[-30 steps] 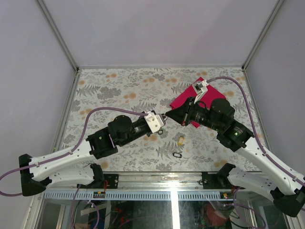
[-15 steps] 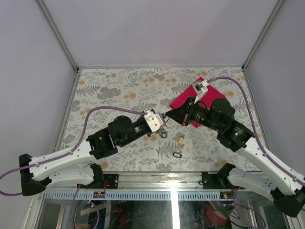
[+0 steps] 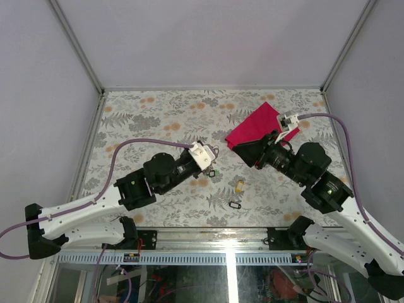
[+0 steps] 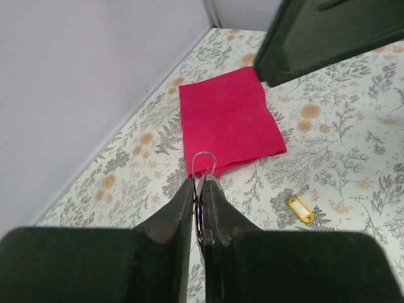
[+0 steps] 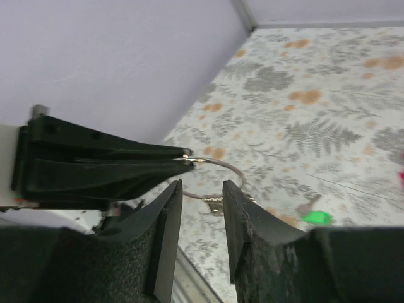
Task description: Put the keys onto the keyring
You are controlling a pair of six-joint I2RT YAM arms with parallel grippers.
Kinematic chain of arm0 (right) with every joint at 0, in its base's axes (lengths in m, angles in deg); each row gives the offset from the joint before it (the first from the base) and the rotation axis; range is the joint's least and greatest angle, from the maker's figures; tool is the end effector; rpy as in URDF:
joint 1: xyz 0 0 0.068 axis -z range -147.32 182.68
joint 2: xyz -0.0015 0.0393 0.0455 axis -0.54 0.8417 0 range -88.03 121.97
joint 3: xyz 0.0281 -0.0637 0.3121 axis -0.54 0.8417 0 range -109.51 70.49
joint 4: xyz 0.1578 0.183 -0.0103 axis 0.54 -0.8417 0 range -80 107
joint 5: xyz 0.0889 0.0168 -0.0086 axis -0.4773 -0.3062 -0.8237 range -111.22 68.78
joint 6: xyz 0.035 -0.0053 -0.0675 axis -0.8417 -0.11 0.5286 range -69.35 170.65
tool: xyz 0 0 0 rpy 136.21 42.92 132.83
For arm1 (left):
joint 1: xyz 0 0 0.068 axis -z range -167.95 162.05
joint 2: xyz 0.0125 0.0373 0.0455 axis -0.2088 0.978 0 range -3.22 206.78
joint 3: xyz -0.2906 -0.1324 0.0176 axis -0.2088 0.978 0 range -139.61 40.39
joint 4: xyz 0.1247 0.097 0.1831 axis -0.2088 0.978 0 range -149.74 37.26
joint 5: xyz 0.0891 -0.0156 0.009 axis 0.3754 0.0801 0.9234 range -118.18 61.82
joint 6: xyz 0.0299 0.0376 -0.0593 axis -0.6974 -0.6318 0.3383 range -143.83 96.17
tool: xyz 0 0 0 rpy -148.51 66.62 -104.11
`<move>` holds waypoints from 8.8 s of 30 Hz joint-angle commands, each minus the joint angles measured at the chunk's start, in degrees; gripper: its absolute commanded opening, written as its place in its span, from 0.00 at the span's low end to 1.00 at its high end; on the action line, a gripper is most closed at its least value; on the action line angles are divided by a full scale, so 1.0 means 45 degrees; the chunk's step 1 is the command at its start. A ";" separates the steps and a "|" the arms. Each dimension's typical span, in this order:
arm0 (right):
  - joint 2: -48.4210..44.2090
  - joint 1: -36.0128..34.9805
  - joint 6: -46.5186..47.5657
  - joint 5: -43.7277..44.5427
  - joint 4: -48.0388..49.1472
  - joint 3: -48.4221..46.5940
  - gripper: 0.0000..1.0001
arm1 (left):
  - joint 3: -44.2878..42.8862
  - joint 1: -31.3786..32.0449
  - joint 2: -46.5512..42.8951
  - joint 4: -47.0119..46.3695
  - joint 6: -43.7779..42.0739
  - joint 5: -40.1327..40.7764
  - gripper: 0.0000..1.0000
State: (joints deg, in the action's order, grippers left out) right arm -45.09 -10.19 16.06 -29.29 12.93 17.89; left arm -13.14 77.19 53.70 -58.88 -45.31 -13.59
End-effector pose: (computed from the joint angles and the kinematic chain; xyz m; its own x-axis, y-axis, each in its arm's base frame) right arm 0.0959 0.1015 0.4363 -0.3818 0.4125 -0.8271 -0.6793 0.4815 0.5538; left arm 0.1043 -0.1863 0.4117 0.2538 0.2951 -0.9211 0.7302 0.5661 0.3825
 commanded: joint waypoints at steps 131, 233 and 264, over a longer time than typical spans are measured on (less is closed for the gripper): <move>1.0992 0.4605 0.4921 -0.4191 -0.1289 0.1253 0.42 | -0.1441 -0.0069 0.0603 0.3154 0.3179 0.1619 0.00; 0.0221 0.0924 0.7080 -0.7624 0.8288 0.3627 0.00 | -0.1755 -0.0064 -0.0285 0.2392 0.2847 -0.0912 0.00; 0.0957 0.0564 0.8024 -0.6573 0.8132 0.2976 0.00 | -0.1838 -0.0076 -0.0046 0.2484 0.2904 -0.1227 0.00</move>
State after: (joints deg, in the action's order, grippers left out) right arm -40.50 -7.02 51.32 -60.90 45.65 34.02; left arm -19.07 77.19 53.51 -44.74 -32.19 -18.77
